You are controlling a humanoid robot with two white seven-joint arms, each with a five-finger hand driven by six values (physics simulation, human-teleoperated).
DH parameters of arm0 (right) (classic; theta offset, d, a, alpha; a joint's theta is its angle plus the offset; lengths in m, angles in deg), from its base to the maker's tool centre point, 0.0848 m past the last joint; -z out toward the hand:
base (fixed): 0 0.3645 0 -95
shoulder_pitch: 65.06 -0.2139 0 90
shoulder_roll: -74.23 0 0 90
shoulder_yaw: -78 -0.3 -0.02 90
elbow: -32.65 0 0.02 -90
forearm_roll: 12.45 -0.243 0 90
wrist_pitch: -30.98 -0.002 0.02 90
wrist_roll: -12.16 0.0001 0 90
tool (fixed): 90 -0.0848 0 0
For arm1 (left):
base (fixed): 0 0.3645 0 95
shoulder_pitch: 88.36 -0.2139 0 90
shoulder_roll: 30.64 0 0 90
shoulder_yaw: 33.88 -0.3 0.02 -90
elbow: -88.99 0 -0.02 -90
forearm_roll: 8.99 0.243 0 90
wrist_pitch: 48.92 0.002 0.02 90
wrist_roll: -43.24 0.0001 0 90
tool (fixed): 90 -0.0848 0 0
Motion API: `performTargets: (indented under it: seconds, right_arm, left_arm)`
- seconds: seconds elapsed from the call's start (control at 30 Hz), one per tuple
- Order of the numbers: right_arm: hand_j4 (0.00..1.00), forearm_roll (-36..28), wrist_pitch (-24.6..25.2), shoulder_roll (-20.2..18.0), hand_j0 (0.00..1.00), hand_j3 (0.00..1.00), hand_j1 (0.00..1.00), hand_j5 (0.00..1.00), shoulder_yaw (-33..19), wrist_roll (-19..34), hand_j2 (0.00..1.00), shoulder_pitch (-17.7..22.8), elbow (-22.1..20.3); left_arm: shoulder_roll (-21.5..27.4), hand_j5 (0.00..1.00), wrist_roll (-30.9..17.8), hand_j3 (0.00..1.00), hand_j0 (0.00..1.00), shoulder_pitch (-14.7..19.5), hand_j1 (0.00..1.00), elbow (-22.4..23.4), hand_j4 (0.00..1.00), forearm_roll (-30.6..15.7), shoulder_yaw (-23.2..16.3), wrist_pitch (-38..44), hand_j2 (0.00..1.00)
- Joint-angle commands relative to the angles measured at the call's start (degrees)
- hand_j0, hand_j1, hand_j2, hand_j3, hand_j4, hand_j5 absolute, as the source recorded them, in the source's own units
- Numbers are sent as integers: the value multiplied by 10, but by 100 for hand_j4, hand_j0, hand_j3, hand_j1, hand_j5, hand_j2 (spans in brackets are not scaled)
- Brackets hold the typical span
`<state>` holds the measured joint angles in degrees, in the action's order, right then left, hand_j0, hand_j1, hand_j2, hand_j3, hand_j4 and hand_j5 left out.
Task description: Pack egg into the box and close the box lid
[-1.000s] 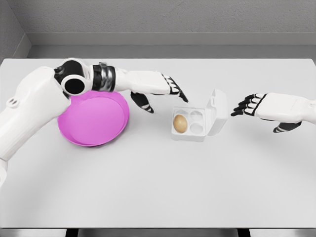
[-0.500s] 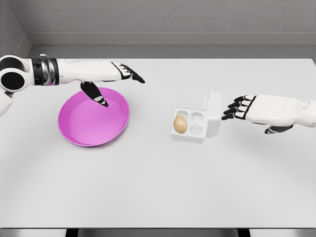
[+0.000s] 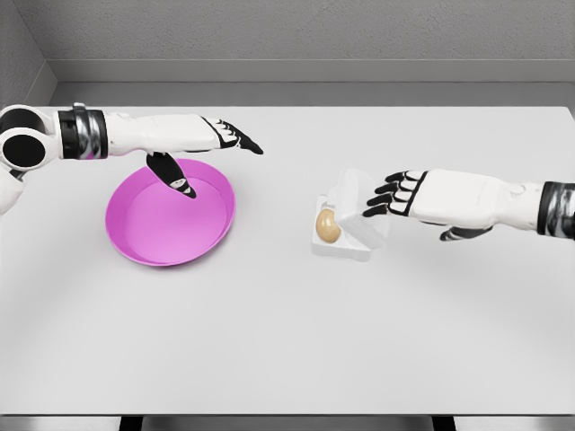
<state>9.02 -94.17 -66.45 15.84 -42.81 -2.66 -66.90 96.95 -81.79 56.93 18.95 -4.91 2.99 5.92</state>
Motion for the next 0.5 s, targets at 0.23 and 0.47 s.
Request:
performTargets:
  seconds: [0.23, 0.47]
  right_arm:
    - [100, -2, 2, 30, 100, 100, 100, 100, 6, 0, 100, -7, 1]
    - [100, -62, 2, 30, 100, 100, 100, 100, -123, 0, 100, -4, 135]
  left_arm:
    - [-1, 100, 0, 100, 100, 0, 100, -1, 100, -4, 0, 2, 100]
    - [4, 100, 0, 100, 100, -1, 100, 0, 100, -4, 0, 2, 100]
